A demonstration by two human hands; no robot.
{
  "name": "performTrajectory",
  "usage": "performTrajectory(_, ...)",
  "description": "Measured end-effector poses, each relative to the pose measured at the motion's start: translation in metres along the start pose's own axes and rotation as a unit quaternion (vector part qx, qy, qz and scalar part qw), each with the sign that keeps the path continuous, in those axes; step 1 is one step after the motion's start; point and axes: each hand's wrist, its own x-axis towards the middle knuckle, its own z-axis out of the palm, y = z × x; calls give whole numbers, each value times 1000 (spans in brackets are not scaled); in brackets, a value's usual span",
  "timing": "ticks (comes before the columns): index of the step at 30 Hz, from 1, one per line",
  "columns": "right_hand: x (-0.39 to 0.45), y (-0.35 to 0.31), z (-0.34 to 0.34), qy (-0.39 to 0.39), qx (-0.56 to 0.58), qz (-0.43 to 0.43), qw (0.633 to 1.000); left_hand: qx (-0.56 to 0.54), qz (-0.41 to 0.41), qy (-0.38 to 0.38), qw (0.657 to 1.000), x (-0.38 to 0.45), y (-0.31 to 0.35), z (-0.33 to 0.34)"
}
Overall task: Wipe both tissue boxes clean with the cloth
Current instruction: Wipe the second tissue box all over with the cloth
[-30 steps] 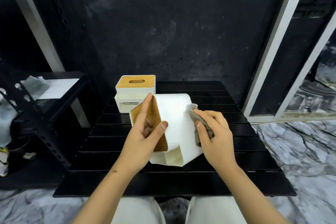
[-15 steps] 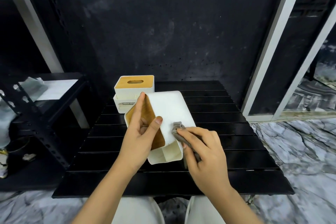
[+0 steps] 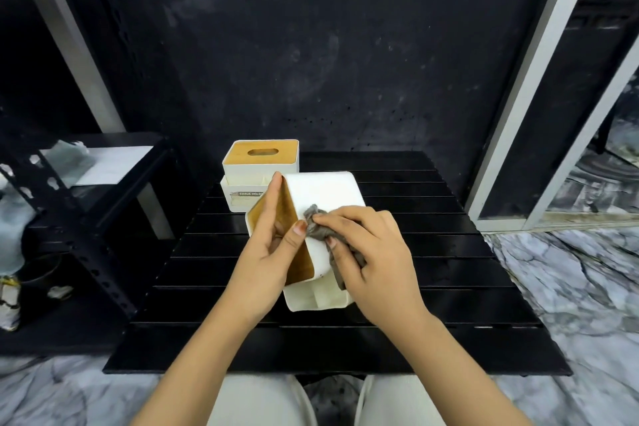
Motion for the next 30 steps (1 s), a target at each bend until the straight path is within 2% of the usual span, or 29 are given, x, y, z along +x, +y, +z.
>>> performTrajectory(9,36,22,1,-2,-18,37,999,46,4,-15,999,-1,-1,3)
performTrajectory(15,45,34,-6,-14,-15,101,995,58,5,-16,998,-4,0,5)
performTrajectory(23,34,37,-23,-15,85,137,987,52,-20,-53,997,-10,4,1)
performTrajectory(30,9,33,-22,0,137,155,978,213,-22,-71,974,-20,-3,-9)
